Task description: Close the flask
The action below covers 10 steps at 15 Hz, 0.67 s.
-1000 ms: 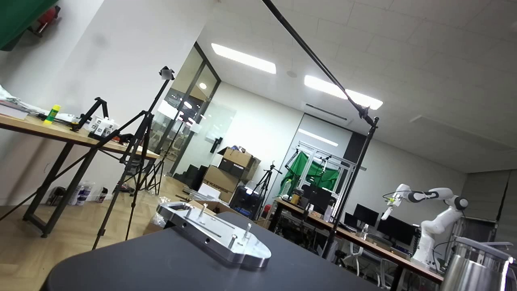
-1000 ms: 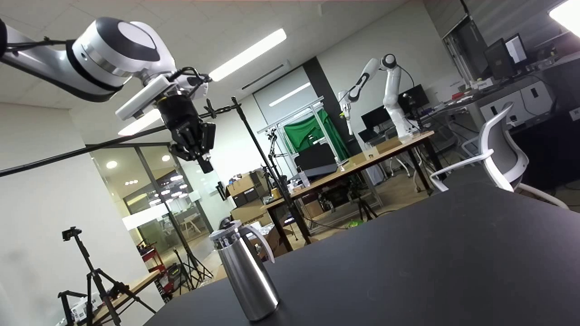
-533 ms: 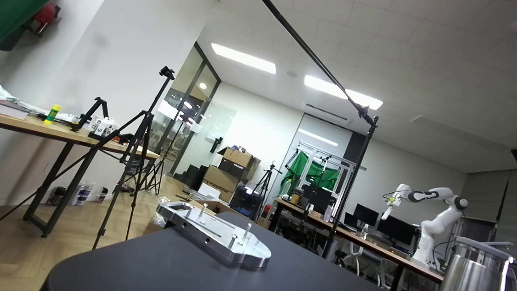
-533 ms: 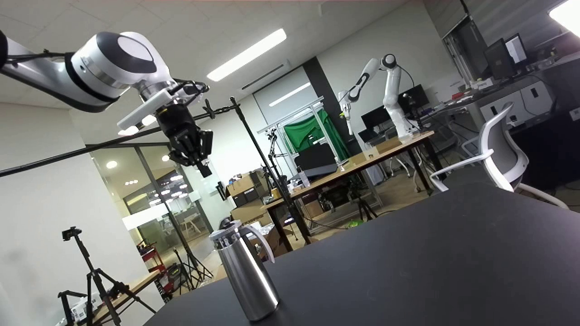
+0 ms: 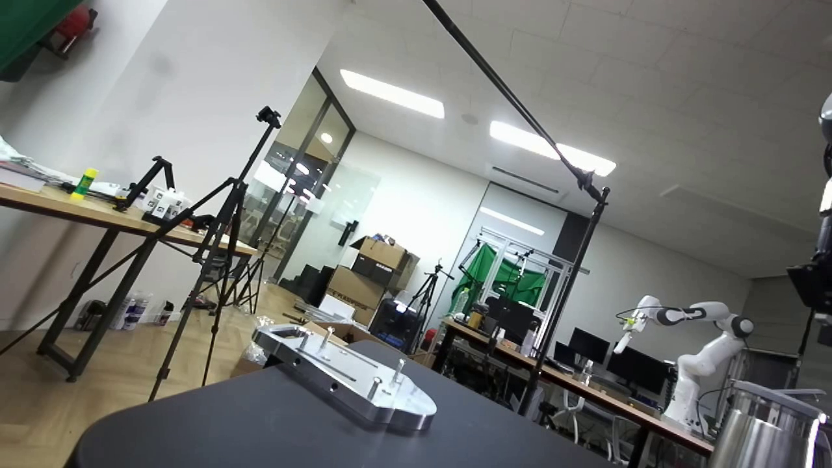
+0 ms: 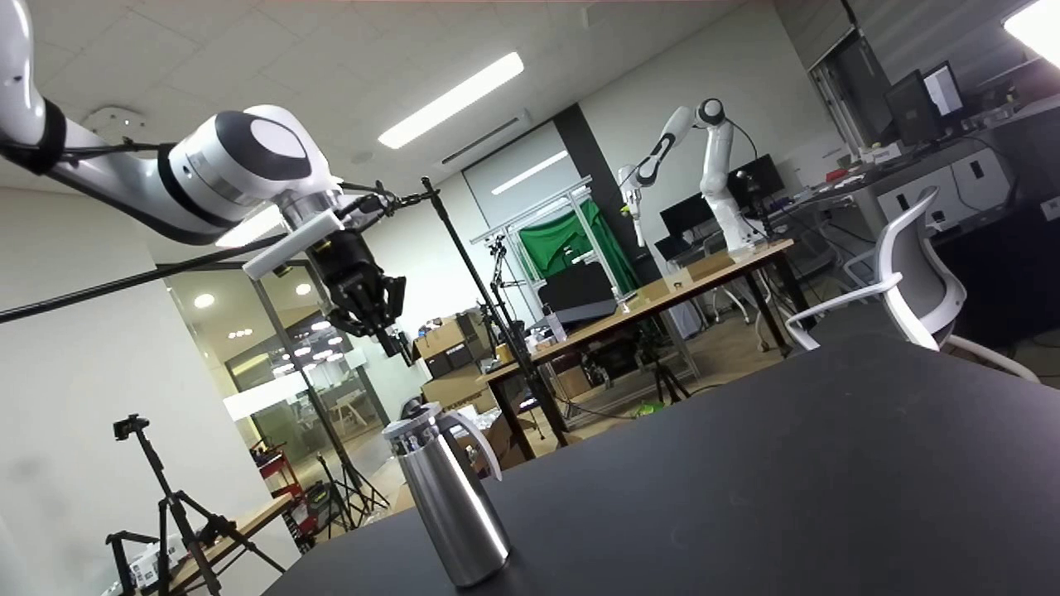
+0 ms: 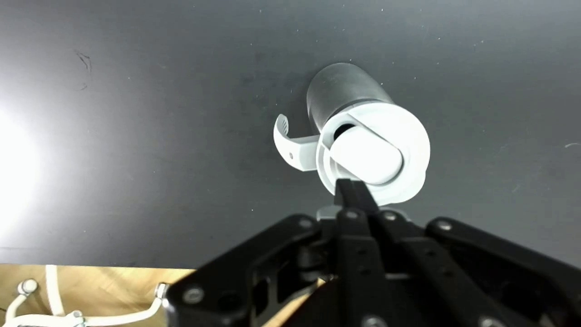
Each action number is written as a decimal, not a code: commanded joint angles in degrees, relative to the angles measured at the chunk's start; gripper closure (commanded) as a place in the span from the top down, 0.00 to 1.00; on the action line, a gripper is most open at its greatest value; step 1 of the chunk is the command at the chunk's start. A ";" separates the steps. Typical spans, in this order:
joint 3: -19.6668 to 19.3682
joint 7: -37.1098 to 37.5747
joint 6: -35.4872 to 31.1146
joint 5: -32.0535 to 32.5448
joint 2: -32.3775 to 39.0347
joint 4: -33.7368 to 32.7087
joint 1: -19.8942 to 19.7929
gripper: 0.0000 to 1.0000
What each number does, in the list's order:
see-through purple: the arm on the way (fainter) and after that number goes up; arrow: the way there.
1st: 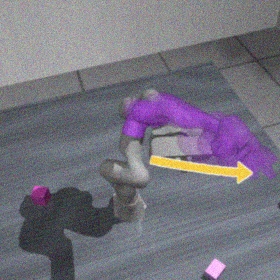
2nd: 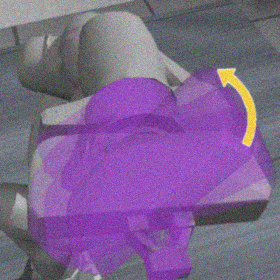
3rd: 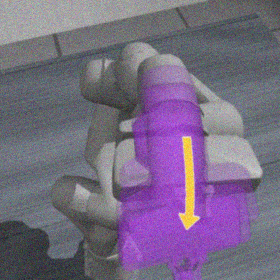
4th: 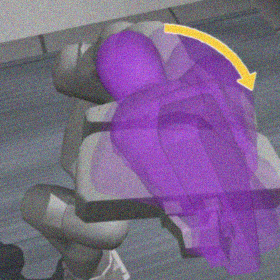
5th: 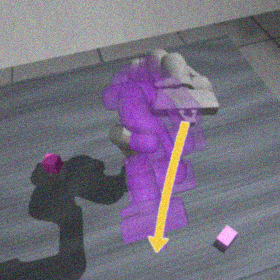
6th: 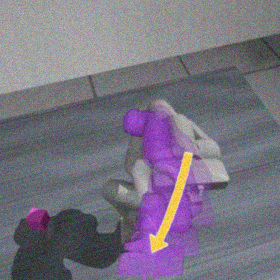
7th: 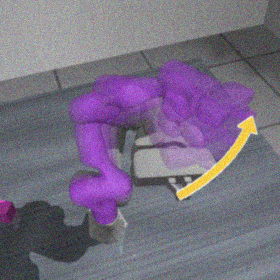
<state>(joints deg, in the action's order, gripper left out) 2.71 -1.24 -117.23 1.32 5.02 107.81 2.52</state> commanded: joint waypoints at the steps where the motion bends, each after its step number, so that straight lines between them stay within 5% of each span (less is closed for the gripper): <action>1: 0.09 1.37 -0.12 1.09 2.73 -2.19 0.50 0.00; 10: 0.38 1.26 -0.46 2.48 5.04 -1.77 1.44 0.00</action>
<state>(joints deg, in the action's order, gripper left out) 3.10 -1.25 -118.58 2.35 9.09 107.50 3.57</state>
